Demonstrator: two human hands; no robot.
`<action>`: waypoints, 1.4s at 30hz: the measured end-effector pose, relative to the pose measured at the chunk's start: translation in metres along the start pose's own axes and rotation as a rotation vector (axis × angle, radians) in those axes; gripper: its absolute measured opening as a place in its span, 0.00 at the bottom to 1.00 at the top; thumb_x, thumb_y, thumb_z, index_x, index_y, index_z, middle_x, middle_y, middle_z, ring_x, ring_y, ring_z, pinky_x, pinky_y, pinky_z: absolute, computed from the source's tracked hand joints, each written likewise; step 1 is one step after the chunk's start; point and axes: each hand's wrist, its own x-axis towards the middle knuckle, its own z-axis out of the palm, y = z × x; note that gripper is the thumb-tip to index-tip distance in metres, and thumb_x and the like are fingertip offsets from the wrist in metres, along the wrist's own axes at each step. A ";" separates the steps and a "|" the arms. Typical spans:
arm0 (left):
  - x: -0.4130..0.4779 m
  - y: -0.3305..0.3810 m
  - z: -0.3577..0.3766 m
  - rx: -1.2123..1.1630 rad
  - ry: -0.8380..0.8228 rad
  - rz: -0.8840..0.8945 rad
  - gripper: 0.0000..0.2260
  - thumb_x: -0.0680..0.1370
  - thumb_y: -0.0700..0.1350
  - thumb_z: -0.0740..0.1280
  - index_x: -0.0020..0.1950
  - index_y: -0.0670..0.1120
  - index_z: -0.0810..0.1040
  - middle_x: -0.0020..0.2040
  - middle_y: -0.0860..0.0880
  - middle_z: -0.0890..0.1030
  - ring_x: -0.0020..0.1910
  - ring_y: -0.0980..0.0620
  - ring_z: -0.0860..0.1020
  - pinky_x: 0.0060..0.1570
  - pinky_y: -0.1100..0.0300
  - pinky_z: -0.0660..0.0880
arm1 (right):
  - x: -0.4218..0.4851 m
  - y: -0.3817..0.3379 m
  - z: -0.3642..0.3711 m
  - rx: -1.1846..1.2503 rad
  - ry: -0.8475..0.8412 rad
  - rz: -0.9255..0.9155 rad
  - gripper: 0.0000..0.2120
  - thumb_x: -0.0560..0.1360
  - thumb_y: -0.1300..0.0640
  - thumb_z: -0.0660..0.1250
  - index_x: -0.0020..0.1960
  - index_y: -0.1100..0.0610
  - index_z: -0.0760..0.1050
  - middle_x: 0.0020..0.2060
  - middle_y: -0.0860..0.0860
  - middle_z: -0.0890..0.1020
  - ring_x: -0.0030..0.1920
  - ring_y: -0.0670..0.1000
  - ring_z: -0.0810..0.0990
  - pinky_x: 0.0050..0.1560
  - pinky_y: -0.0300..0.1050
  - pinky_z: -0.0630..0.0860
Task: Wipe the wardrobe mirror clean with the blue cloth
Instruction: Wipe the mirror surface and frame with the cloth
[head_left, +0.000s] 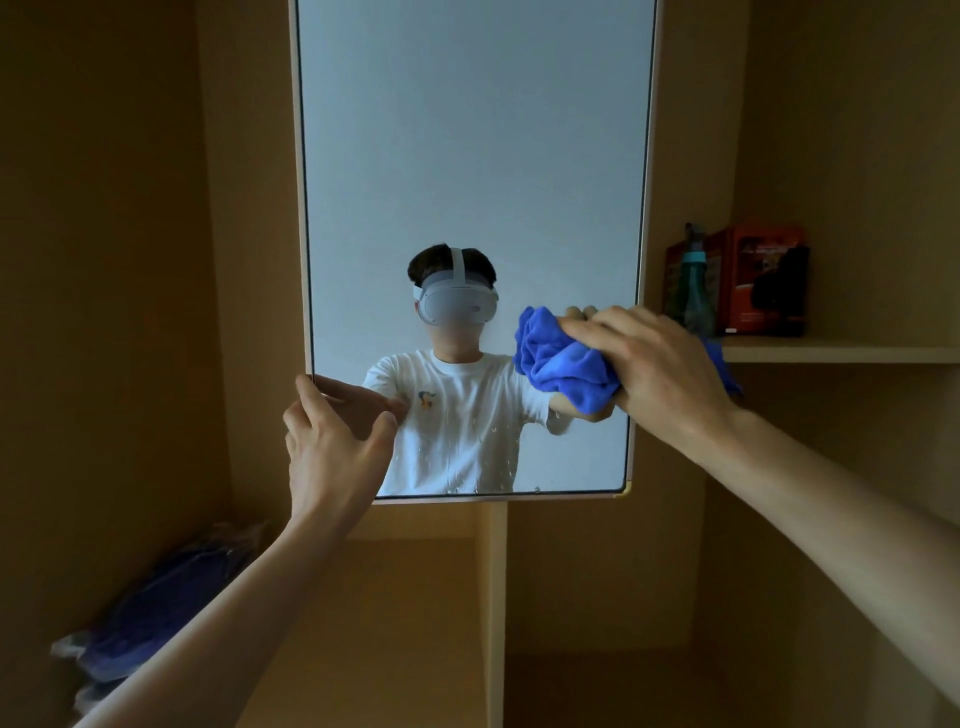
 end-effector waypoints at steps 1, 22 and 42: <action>-0.001 0.000 0.000 -0.005 0.004 -0.002 0.42 0.79 0.53 0.67 0.83 0.46 0.43 0.78 0.40 0.57 0.77 0.39 0.60 0.71 0.41 0.66 | -0.005 0.000 0.003 -0.019 -0.014 0.004 0.22 0.77 0.49 0.63 0.67 0.57 0.77 0.53 0.55 0.83 0.49 0.60 0.81 0.46 0.58 0.79; 0.007 -0.013 -0.015 -0.074 -0.041 0.025 0.37 0.78 0.52 0.68 0.81 0.51 0.51 0.74 0.43 0.64 0.70 0.41 0.70 0.63 0.45 0.73 | -0.006 0.014 0.013 0.153 0.247 0.536 0.20 0.73 0.60 0.63 0.61 0.43 0.72 0.45 0.47 0.79 0.40 0.52 0.78 0.33 0.43 0.68; 0.011 -0.019 -0.018 -0.107 -0.080 0.053 0.37 0.76 0.51 0.70 0.80 0.51 0.53 0.73 0.45 0.64 0.71 0.43 0.68 0.66 0.40 0.71 | 0.030 -0.044 0.027 0.034 0.183 0.495 0.18 0.76 0.58 0.65 0.65 0.51 0.71 0.46 0.53 0.76 0.40 0.56 0.78 0.33 0.47 0.69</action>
